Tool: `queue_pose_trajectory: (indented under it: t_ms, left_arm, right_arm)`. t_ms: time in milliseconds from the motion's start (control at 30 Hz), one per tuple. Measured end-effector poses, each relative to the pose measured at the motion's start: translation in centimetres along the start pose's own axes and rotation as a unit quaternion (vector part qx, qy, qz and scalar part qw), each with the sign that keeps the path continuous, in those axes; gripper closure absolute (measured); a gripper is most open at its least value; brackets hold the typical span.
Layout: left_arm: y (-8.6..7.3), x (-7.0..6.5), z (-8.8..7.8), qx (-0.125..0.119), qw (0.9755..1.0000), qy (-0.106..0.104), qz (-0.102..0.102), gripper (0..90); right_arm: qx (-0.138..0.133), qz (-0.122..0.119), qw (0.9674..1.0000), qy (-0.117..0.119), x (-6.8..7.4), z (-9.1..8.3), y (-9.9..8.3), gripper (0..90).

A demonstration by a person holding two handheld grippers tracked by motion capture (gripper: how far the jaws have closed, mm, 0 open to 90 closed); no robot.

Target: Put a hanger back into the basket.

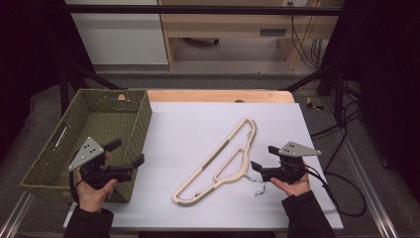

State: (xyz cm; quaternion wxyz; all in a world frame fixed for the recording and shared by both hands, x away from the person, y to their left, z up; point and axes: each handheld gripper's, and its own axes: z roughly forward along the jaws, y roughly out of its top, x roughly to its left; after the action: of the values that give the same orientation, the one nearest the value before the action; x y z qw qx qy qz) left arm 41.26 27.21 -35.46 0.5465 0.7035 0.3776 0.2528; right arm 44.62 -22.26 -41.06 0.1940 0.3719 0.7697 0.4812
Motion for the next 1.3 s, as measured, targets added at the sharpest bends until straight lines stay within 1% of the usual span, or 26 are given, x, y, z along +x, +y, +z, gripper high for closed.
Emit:
queue_pose_trajectory:
  t_ms: [67, 133, 233, 267, 300, 333, 367, 400, 433, 467, 533, 567, 600, 633, 667, 733, 767, 800, 833, 867, 900, 967, 1167, 1233, 1267, 1300]
  left_arm:
    - [0.0, -0.1, 0.1, 0.000, 1.0000, 0.000, -0.001, 4.8]
    - [0.0, -0.3, 0.2, 0.004, 1.0000, 0.000, 0.005, 4.7]
    - [0.0, -0.5, 0.2, 0.005, 1.0000, -0.002, 0.007, 4.7]
    - [0.0, -0.7, 0.3, 0.006, 0.9999, -0.004, 0.008, 4.7]
    - [0.0, -0.7, 0.3, 0.006, 0.9999, -0.004, 0.008, 4.8]
    - [0.0, -0.7, 0.3, 0.005, 0.9999, -0.004, 0.008, 4.8]
    - [0.0, -0.9, 0.4, 0.007, 0.9999, -0.006, 0.008, 4.7]
    - [0.0, -0.9, 0.4, 0.007, 0.9999, -0.006, 0.008, 4.7]
    - [0.0, -1.1, 0.5, 0.007, 0.9999, -0.008, 0.009, 4.8]
    - [0.0, -1.1, 0.5, 0.007, 0.9999, -0.008, 0.009, 4.9]
    - [-0.1, -1.3, 0.6, 0.009, 0.9999, -0.011, 0.010, 4.9]
    - [-0.1, -1.4, 0.8, 0.011, 0.9998, -0.013, 0.012, 5.0]
    - [-0.2, -1.5, 0.8, 0.012, 0.9998, -0.013, 0.012, 5.0]
    - [-0.2, -1.5, 0.8, 0.012, 0.9998, -0.013, 0.012, 5.0]
    - [-0.2, -1.6, 0.9, 0.013, 0.9997, -0.015, 0.012, 5.0]
    - [-0.3, -1.8, 1.1, 0.015, 0.9997, -0.017, 0.012, 5.0]
    - [-0.3, -1.8, 1.1, 0.016, 0.9996, -0.018, 0.013, 5.1]
    - [-0.3, -1.9, 1.2, 0.017, 0.9996, -0.018, 0.014, 5.1]
    - [-0.3, -1.9, 1.2, 0.017, 0.9996, -0.018, 0.014, 5.2]
    - [-0.3, -2.0, 1.3, 0.018, 0.9995, -0.019, 0.014, 5.3]
    - [-0.4, -2.0, 1.4, 0.019, 0.9995, -0.021, 0.014, 5.3]
    - [-0.4, -2.2, 1.5, 0.023, 0.9994, -0.021, 0.017, 5.2]
    - [-0.6, -2.6, 2.0, 0.028, 0.9991, -0.026, 0.016, 5.6]
    - [-0.7, -2.7, 2.1, 0.031, 0.9990, -0.028, 0.018, 5.6]
    - [-0.8, -2.9, 2.2, 0.032, 0.9989, -0.030, 0.018, 5.6]
    - [-0.9, -3.0, 2.4, 0.035, 0.9987, -0.031, 0.020, 5.7]
  right_arm:
    - [0.014, -0.005, 0.9999, 0.007, 0.1, 0.5, -0.3, 18.9]
    - [0.032, -0.011, 0.9993, 0.017, 0.2, 1.2, -0.8, 22.4]
    - [0.039, -0.006, 0.9990, 0.022, 0.2, 1.6, -1.1, 25.0]
    - [0.050, -0.001, 0.9985, 0.024, 0.2, 2.0, -1.5, 27.5]
    - [0.050, -0.001, 0.9985, 0.024, 0.2, 2.0, -1.5, 27.5]
    - [0.055, -0.005, 0.9981, 0.027, 0.2, 2.1, -1.7, 30.0]
    - [0.063, -0.001, 0.9976, 0.031, 0.1, 2.3, -2.0, 33.4]
    - [0.063, -0.001, 0.9976, 0.031, 0.1, 2.3, -2.0, 33.4]
    - [0.068, -0.003, 0.9970, 0.037, -0.1, 2.6, -2.3, 37.7]
    - [0.073, 0.002, 0.9966, 0.039, -0.1, 2.7, -2.5, 39.8]
    - [0.077, -0.004, 0.9961, 0.042, -0.2, 3.0, -2.7, 41.5]
    - [0.094, -0.003, 0.9945, 0.046, -0.1, 3.3, -3.0, 45.3]
    - [0.101, -0.003, 0.9937, 0.050, -0.1, 3.5, -3.2, 46.7]
    - [0.101, -0.003, 0.9937, 0.050, -0.1, 3.5, -3.2, 46.7]
    - [0.113, -0.010, 0.9923, 0.051, 0.0, 3.9, -3.6, 50.2]
    - [0.119, -0.011, 0.9914, 0.054, 0.0, 4.2, -3.8, 53.5]
    - [0.122, -0.013, 0.9912, 0.050, 0.0, 4.3, -3.9, 55.5]
    - [0.124, -0.014, 0.9909, 0.052, 0.0, 4.3, -3.9, 57.2]
    - [0.124, -0.014, 0.9909, 0.052, 0.0, 4.3, -3.9, 57.2]
    - [0.126, -0.017, 0.9904, 0.054, -0.1, 4.5, -4.0, 62.2]
    - [0.126, -0.017, 0.9904, 0.054, -0.1, 4.5, -4.0, 62.2]
    - [0.130, -0.018, 0.9899, 0.055, -0.1, 4.6, -4.2, 66.1]
    - [0.138, -0.014, 0.9880, 0.067, -0.5, 5.0, -4.6, 78.0]
    - [0.139, -0.013, 0.9879, 0.068, -0.5, 5.0, -4.6, 79.4]
    - [0.141, -0.014, 0.9875, 0.070, -0.6, 5.0, -4.6, 80.7]
    - [0.146, -0.017, 0.9861, 0.076, -0.6, 5.1, -4.7, 84.7]
